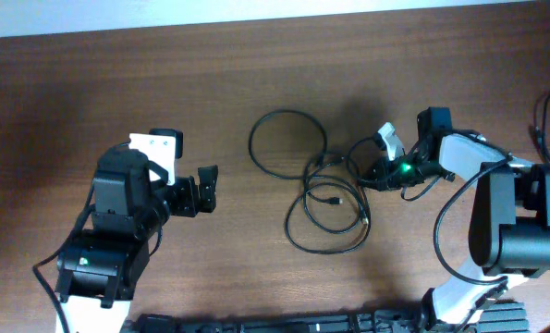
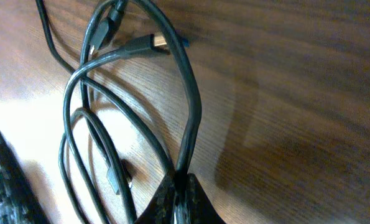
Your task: Untangle cables
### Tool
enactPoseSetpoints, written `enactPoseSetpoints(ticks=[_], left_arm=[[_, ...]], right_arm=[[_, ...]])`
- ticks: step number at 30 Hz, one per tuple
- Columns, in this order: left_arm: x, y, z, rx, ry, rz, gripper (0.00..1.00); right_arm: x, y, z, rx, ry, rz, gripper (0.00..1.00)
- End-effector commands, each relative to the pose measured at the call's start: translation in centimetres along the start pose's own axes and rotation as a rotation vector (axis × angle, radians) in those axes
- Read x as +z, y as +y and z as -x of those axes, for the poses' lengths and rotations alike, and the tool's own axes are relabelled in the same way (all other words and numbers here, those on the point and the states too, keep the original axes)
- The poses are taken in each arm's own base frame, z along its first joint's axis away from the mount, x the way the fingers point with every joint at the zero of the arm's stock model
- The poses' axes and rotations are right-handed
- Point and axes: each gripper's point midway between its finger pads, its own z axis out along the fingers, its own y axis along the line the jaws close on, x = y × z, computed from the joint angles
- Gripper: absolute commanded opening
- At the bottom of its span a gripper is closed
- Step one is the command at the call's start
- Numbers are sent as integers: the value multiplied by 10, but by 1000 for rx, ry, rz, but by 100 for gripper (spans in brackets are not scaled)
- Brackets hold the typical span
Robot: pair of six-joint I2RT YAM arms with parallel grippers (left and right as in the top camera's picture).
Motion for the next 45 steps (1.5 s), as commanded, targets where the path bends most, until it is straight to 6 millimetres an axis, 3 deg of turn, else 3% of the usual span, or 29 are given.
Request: enactPoseSetpoints(ticks=[1,5,10,11,14,15,17,19,20,21,22,25,27,29,31,34,38,40,42,45], left_arm=[[0,1,1,16,-3,8,99],[0,1,1,16,-3,8,99],[0,1,1,16,-3,8,99],[0,1,1,16,-3,7,99],[0,1,1,16,-3,7,99],[0,1,1,16,-3,8,99],[0,1,1,16,-4,7,99],[0,1,1,16,-3,7,99],[0,1,1,16,-3,7,99],[0,1,1,16,-3,7,99],[0,1,1,16,-3,8,99],[0,1,1,16,-3,8,99],[0,1,1,16,-3,7,99],[0,1,1,16,-3,7,99],[0,1,1,16,-3,7,99],[0,1,1,16,-3,7,99],[0,1,1,16,-4,7,99],[0,1,1,16,-3,8,99],[0,1,1,16,-3,7,99],[0,1,1,16,-4,7,99]], right_arm=[[-15,13,14,-2,-6,1,4],[-65,49,49,-64,-64,-15,4],[-179,143,93,-305,-288,-87,4],[-213,173,99,-389,-380,-115,4],[-271,226,102,-545,-548,-165,4],[-304,257,100,-636,-646,-195,4],[-344,295,93,-749,-771,-239,4],[-361,304,89,-772,-824,-297,4],[-361,294,88,-734,-812,-344,5],[-354,278,87,-673,-764,-376,25],[-345,261,86,-612,-709,-406,37],[-306,193,87,-404,-476,-486,66],[-276,163,92,-301,-356,-455,83],[-245,111,92,-76,-196,-500,85],[-229,72,86,101,-94,-552,86],[-224,29,78,300,-37,-548,87],[-235,4,68,381,-43,-551,89],[-231,-11,63,411,-40,-549,90],[-219,-24,57,430,-23,-543,91],[-180,-48,37,465,39,-513,92]])
